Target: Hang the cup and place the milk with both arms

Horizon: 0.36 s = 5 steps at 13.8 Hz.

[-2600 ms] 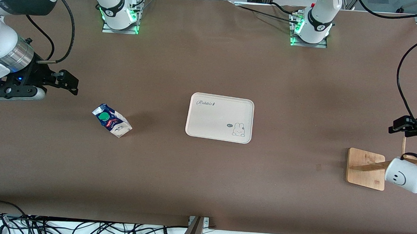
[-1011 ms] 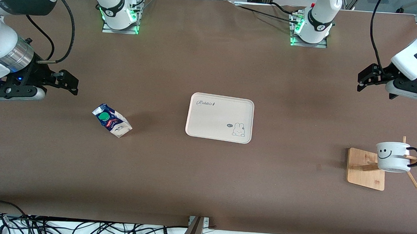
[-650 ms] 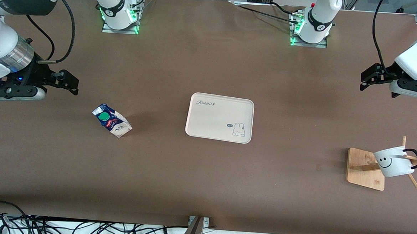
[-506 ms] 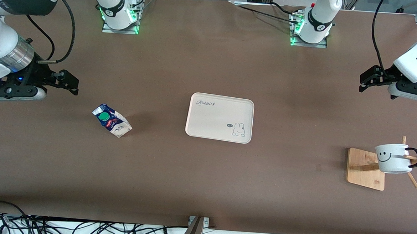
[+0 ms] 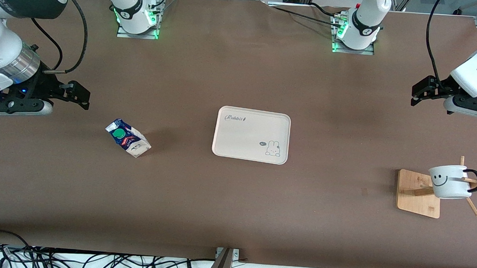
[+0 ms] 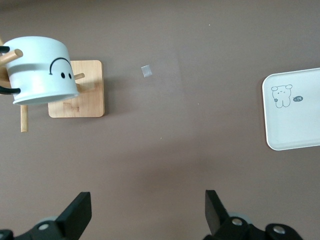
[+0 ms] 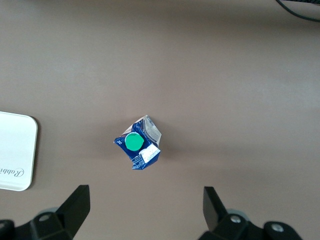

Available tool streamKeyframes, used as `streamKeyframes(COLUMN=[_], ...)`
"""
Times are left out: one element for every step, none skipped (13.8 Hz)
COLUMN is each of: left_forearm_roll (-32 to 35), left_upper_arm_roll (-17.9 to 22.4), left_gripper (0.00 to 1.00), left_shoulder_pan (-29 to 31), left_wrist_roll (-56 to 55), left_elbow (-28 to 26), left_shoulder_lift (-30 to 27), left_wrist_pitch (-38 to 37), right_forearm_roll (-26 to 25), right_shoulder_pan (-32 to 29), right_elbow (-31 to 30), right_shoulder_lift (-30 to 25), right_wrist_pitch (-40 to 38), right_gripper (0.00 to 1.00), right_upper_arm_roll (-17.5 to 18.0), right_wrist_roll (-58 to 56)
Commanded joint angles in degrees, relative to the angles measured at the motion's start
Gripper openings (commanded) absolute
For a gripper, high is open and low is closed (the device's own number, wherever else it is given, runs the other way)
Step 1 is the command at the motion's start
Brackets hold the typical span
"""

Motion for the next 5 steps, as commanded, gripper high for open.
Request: streamKeyframes(left_forearm_roll=[0.66, 0.66, 0.66, 0.57, 0.57], left_upper_arm_roll=[0.72, 0.72, 0.72, 0.72, 0.72], left_gripper=[1.00, 1.00, 1.00, 1.00, 1.00], left_shoulder_pan=[-0.88, -0.88, -0.79, -0.79, -0.79], left_wrist_roll=[0.55, 0.55, 0.64, 0.73, 0.73], left_elbow=[1.98, 1.98, 1.98, 1.98, 2.16], left_shoulder_lift=[0.90, 0.99, 0.99, 1.17, 1.60], left_wrist_pitch=[-1.49, -1.49, -1.49, -1.57, -1.57], right_forearm_roll=[-0.75, -0.66, -0.66, -0.66, -0.58], right_shoulder_pan=[-0.79, -0.79, -0.79, -0.79, -0.79], right_elbow=[-0.48, -0.48, -0.56, -0.57, -0.65], right_shoulder_lift=[-0.54, -0.54, -0.54, -0.54, -0.54], right_wrist_pitch=[0.47, 0.47, 0.38, 0.29, 0.29], right_gripper=[1.00, 1.00, 1.00, 1.00, 1.00], right_upper_arm_roll=[0.91, 0.91, 0.91, 0.91, 0.91], right_wrist_roll=[0.72, 0.98, 1.25, 1.34, 1.42])
